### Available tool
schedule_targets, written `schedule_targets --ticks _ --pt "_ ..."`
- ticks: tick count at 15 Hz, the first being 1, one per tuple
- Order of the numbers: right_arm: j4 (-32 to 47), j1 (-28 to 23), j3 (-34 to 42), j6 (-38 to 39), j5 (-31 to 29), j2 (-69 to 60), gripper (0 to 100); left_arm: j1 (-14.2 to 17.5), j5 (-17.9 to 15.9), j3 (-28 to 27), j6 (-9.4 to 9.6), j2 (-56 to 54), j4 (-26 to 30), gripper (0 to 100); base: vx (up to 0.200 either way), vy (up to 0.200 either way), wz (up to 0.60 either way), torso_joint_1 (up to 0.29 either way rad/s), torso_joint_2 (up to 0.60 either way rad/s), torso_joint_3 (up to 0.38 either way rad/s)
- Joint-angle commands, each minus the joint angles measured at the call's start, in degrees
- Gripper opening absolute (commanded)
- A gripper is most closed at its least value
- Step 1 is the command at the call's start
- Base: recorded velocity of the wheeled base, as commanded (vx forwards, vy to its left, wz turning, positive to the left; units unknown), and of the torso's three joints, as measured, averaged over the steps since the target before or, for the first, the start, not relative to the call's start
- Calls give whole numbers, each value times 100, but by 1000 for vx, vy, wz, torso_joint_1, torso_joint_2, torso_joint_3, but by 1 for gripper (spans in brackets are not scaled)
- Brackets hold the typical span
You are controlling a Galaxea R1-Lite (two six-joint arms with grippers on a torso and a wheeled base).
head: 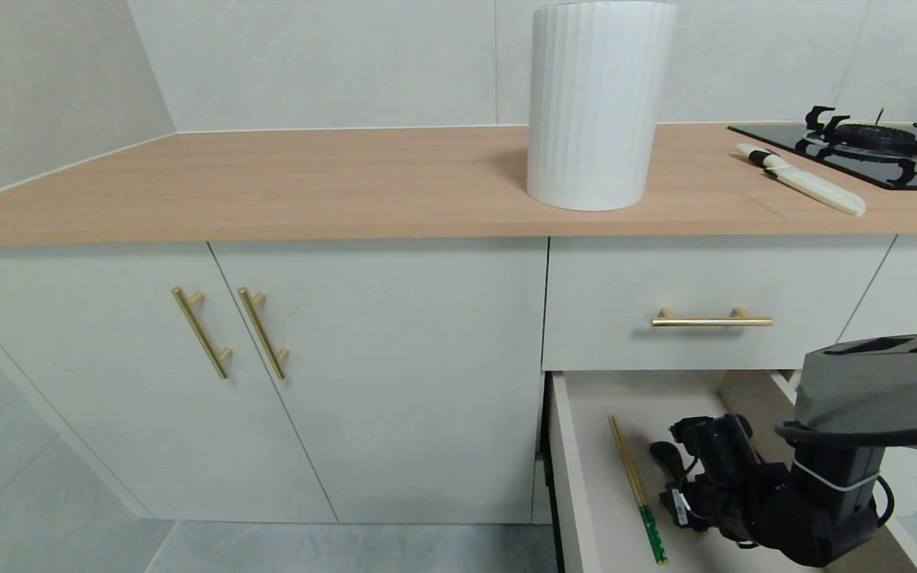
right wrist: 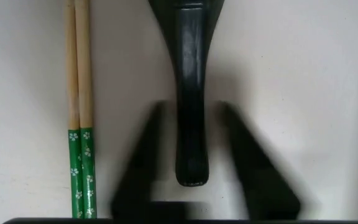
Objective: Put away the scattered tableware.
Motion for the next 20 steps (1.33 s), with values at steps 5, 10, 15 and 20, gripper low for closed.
schedule_targets --ticks 5,10,15,20 --pt "0 12 61 12 1 -176 100 0 0 0 0 9 -1 100 0 0 0 0 0 0" --pt "650 38 299 -14 18 -1863 100 0 0 0 0 9 -1 100 0 0 0 0 0 0" --pt "2953 407 228 21 80 -4193 100 0 0 0 0 9 -1 100 0 0 0 0 0 0" --pt "4333 610 53 30 142 -5071 100 0 0 0 0 9 -1 100 0 0 0 0 0 0"
